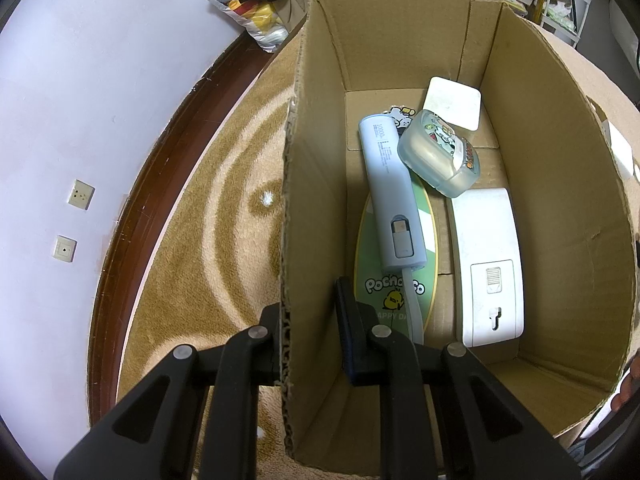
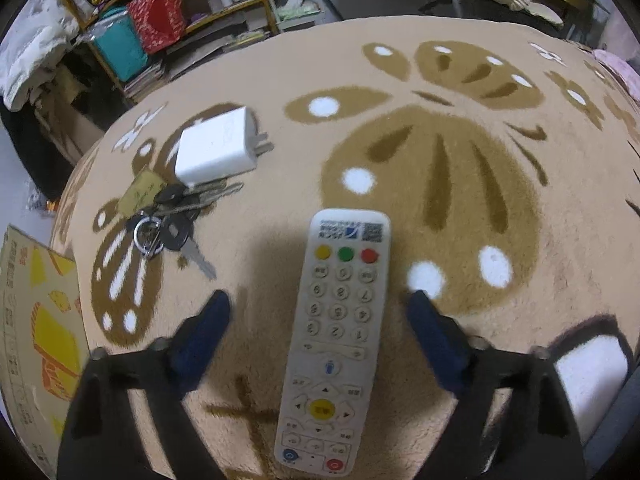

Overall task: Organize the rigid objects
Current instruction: 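Reach the right gripper to the white TV remote and grasp it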

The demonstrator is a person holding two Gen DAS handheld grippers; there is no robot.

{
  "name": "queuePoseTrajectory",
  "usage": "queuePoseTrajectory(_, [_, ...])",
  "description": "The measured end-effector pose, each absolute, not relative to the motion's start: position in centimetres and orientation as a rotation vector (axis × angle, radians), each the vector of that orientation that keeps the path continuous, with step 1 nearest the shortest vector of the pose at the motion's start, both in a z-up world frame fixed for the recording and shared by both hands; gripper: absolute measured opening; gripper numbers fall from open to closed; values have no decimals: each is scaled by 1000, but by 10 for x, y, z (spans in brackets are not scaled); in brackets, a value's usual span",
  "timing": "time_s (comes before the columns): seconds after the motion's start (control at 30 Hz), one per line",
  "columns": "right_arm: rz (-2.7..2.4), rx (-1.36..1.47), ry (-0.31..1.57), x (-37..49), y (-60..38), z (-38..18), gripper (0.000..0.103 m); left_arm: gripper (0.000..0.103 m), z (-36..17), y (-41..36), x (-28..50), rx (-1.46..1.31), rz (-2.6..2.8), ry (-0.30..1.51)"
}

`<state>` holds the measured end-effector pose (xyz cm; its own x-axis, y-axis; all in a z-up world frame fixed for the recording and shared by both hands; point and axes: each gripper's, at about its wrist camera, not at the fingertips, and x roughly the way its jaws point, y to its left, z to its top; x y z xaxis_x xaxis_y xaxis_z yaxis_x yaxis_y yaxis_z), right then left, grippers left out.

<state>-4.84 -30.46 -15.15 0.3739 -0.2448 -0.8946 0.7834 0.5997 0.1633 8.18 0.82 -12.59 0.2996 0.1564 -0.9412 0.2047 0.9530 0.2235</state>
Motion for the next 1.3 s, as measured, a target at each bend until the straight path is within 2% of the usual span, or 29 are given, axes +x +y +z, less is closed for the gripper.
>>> queuePoseTrajectory(0.03, [-702, 641, 990, -45, -302, -154, 82, 18, -126, 8, 82, 330, -33, 1272])
queuePoseTrajectory(0.13, [-695, 606, 1019, -40, -297, -158, 81, 18, -126, 7, 81, 333, -33, 1271])
queuePoseTrajectory(0.2, [-701, 587, 1027, -39, -296, -158, 75, 18, -125, 7, 82, 329, -33, 1273])
queuePoseTrajectory(0.27, [-719, 559, 1043, -37, -295, -158, 58, 18, -125, 7, 82, 329, -33, 1273])
queuePoseTrajectory(0.33, [-730, 533, 1055, -35, -294, -158, 53, 18, -124, 7, 82, 331, -33, 1272])
queuePoseTrajectory(0.37, [-734, 512, 1058, -35, -293, -158, 44, 18, -124, 7, 82, 331, -34, 1272])
queuePoseTrajectory(1.3, [-349, 494, 799, -1, -231, -83, 44, 18, -124, 6, 81, 331, -33, 1273])
